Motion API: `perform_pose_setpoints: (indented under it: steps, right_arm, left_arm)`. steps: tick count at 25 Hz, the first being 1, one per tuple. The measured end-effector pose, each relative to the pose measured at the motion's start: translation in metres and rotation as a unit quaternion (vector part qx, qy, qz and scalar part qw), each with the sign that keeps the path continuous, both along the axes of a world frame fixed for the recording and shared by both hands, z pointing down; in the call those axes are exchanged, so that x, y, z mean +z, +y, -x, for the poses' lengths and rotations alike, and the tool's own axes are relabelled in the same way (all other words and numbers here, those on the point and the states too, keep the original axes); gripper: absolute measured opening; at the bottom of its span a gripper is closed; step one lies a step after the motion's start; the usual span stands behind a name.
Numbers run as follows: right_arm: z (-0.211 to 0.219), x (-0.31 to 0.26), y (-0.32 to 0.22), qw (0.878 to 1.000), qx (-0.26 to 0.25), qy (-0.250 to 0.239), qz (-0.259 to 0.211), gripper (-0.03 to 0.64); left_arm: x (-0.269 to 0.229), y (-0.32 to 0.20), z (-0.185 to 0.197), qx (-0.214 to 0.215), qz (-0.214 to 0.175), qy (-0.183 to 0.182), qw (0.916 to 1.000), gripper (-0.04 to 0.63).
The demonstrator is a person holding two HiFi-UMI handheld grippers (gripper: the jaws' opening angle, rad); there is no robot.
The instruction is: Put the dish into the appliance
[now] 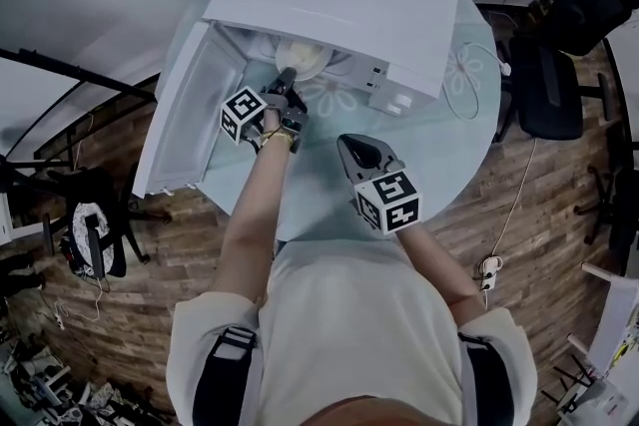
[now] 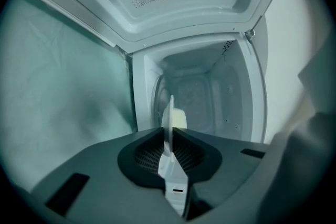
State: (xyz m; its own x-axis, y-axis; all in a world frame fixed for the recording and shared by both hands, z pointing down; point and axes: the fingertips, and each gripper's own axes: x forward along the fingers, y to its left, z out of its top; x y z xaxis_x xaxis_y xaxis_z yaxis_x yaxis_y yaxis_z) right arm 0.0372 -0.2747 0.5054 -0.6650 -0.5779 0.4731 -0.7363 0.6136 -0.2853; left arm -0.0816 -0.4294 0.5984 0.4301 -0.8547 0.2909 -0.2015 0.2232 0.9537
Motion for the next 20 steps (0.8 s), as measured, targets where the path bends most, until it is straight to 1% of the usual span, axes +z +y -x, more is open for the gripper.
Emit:
perform_pose_setpoints:
  steps: [6,10,17,20]
  right_arm:
    - [0.005,0.006,-0.002,1.000,-0.008,0.000,0.008,0.005]
    - [0.006,0.009,-0.004,1.000,-0.008,-0.001,0.012,0.005]
    - [0.003,0.010,-0.008,1.000,-0.003,-0.002,0.014,0.005]
    - [0.003,0.010,-0.009,1.000,-0.003,-0.003,0.015,0.005]
  left_arm:
    - [0.005,-0.023,-0.001,-0.001,0.008,-0.005,1.0000,0.046]
    - [0.007,-0.035,-0.003,0.003,0.018,-0.015,0.9997,0.046]
    - [0.010,-0.039,-0.004,0.014,0.031,-0.051,0.9981,0.043]
    - [0.010,-0.037,-0.003,0.021,0.035,-0.078,0.9961,0.043]
